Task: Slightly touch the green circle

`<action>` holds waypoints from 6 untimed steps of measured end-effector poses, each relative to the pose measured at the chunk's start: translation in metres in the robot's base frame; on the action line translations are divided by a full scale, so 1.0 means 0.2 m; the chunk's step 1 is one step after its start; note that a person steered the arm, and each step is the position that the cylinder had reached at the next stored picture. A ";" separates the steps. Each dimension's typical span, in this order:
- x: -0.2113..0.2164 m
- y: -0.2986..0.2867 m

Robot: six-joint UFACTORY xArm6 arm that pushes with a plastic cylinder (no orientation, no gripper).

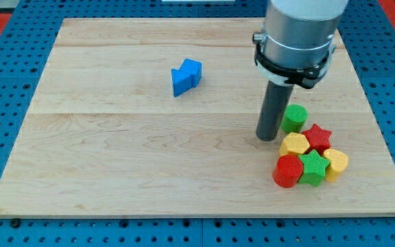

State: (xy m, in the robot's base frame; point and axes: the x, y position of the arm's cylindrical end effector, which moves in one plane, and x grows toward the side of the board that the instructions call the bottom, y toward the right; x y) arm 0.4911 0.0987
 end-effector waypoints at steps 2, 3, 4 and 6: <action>-0.20 0.05; -0.20 0.15; -0.26 0.19; -0.36 0.33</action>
